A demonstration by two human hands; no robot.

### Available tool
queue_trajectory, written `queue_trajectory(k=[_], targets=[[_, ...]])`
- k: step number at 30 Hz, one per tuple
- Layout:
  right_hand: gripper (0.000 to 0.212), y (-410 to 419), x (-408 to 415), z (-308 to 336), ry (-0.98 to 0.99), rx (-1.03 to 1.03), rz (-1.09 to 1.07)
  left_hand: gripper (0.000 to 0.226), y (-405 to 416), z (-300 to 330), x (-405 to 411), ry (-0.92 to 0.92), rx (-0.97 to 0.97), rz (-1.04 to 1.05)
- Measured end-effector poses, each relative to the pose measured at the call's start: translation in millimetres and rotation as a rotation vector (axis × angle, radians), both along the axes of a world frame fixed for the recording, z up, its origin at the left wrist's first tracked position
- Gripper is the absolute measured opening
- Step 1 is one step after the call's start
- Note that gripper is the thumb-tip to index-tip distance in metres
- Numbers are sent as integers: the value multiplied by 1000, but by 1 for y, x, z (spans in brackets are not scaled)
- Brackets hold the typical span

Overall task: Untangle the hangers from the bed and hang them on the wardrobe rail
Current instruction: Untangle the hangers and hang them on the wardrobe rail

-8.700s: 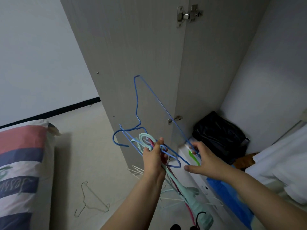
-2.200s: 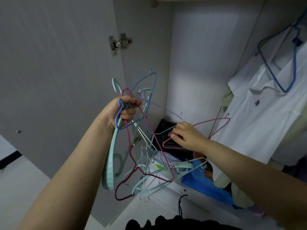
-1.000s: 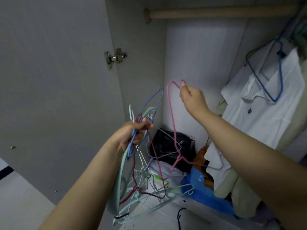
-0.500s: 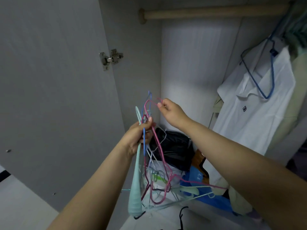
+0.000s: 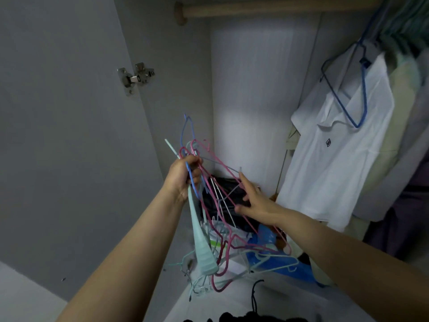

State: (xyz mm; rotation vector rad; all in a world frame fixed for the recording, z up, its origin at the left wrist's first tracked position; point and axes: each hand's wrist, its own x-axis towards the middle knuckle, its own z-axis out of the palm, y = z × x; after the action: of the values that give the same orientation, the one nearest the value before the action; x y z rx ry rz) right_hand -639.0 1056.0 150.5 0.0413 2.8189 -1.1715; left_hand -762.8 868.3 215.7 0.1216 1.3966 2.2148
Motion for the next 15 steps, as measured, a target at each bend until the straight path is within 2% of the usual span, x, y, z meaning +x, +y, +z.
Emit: queue_trajectory(k=[2, 4, 10, 12, 15], targets=[[123, 11, 18, -17, -44, 141, 49, 29, -2, 0, -6, -71, 48, -20], [130, 19, 35, -29, -42, 197, 52, 31, -5, 2, -12, -115, 81, -42], [134, 37, 53, -41, -7, 432, 35, 30, 0, 5, -25, -38, 41, 7], [128, 46, 53, -45, 10, 426, -14, 35, 1, 9, -29, -42, 65, 6], [114, 63, 53, -45, 145, 321, -157, 46, 2, 15, -32, -51, 84, -12]])
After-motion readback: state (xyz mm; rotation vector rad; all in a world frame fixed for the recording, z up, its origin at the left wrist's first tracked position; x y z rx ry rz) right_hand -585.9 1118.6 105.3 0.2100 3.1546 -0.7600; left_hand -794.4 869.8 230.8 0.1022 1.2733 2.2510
